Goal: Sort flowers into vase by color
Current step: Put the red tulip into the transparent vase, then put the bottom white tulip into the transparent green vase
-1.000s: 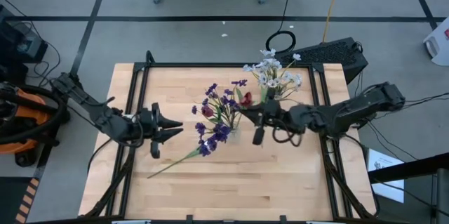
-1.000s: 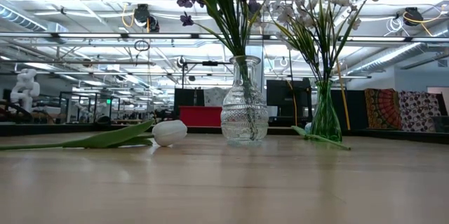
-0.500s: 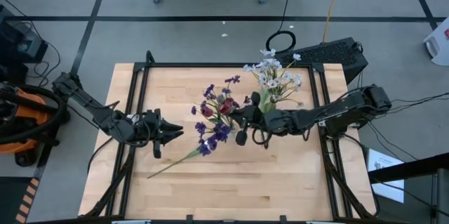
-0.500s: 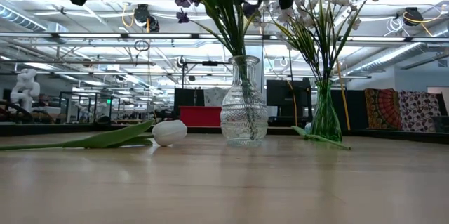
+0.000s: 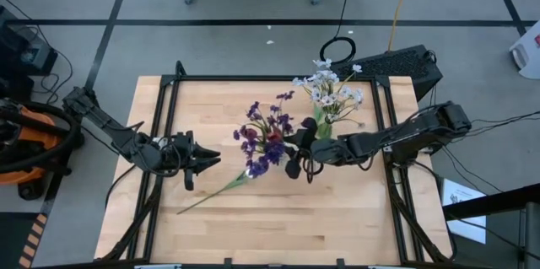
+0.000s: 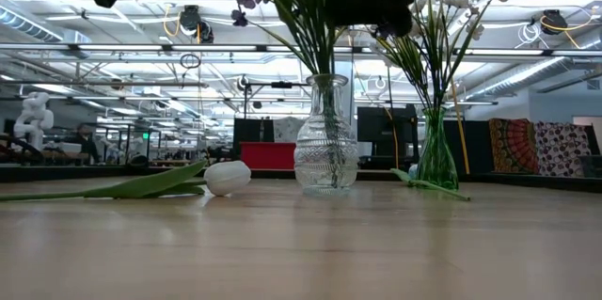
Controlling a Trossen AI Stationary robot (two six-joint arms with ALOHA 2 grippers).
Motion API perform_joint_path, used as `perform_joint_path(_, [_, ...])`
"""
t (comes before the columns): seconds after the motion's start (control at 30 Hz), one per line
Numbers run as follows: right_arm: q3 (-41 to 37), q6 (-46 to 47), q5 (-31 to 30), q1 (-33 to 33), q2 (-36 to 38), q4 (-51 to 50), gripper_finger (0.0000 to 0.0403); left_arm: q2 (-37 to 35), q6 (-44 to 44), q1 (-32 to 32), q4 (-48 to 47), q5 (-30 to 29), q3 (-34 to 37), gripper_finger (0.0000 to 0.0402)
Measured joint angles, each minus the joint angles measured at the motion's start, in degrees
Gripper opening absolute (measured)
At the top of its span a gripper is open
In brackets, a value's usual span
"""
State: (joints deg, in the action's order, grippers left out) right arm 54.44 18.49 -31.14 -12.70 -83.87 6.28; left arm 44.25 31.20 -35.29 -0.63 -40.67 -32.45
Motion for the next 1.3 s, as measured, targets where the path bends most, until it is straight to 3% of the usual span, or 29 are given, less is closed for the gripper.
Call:
perform_joint_path(0.27, [0.0, 0.7, 0.0, -2.8, 6.6, -7.4, 0.014, 1.7, 0.0, 0.0, -2.2, 0.2, 0.0, 0.0095])
perform_joint_path(0.53, [0.0, 8.2, 0.0, -4.3, 14.2, -19.4, 0.0138, 10.9, 4.3, 0.7, -3.2, 0.3, -0.8, 0.0095])
perform_joint_path(0.73, [0.0, 15.3, 0.0, -4.3, 17.3, -28.4, 0.0132, 21.8, 6.1, 4.7, -11.6, 11.0, -6.7, 0.0095])
perform_joint_path(1.0, [0.0, 17.0, 0.9, -4.3, 17.8, -30.2, 0.0132, 37.6, 6.4, 9.5, -27.3, 22.2, -17.1, 0.0095])
perform_joint_path(1.17, [0.0, 18.0, 3.3, -4.4, 17.8, -31.7, 0.0132, 44.2, 7.5, 10.2, -36.0, 26.9, -20.9, 0.0095])
perform_joint_path(1.3, [0.0, 18.5, 6.3, -4.7, 17.8, -33.5, 0.0132, 47.4, 7.5, 10.1, -36.5, 29.1, -21.0, 0.0095])
